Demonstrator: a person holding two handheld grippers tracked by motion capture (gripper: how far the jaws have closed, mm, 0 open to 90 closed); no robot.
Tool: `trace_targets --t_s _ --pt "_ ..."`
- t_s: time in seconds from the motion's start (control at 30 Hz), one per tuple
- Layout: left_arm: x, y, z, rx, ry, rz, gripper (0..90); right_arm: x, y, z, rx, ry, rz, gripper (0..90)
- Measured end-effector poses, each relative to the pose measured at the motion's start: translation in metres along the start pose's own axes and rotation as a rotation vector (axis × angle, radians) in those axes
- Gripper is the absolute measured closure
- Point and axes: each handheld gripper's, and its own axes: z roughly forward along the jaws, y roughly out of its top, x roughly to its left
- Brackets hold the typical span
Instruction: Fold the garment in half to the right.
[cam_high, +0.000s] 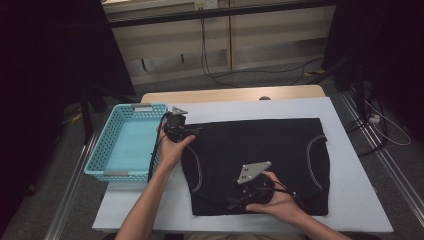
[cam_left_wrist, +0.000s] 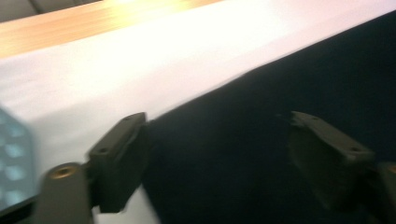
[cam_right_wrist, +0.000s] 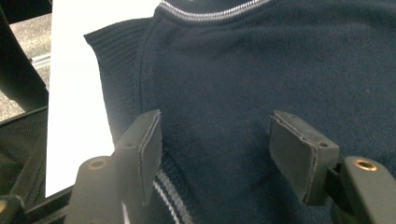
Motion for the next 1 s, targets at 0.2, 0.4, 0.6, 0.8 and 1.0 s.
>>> trace_targets --t_s 0.2,0.4,0.6,0.8,1.0 --pt "0.007 -0.003 0.011 0.034 0.029 -0.021 33.8 0.001 -0.002 0.000 0.009 -0.001 -0.002 34.1" --pt "0.010 -0.003 0.019 0.078 0.038 -0.017 36.2 0.001 -0.003 0.001 0.014 -0.002 -0.006 33.9" --pt "0.011 -0.006 0.025 0.084 0.010 -0.036 31.2 0.001 -0.003 0.000 0.012 0.000 0.005 29.7" --pt "0.011 -0.008 0.029 0.092 0.027 -0.025 28.1 0.003 -0.001 0.000 0.007 0.005 -0.007 29.3" --pt "0.012 -0.010 0.032 0.089 0.062 -0.049 20.7 0.005 0.000 0.000 0.004 0.015 -0.005 29.3"
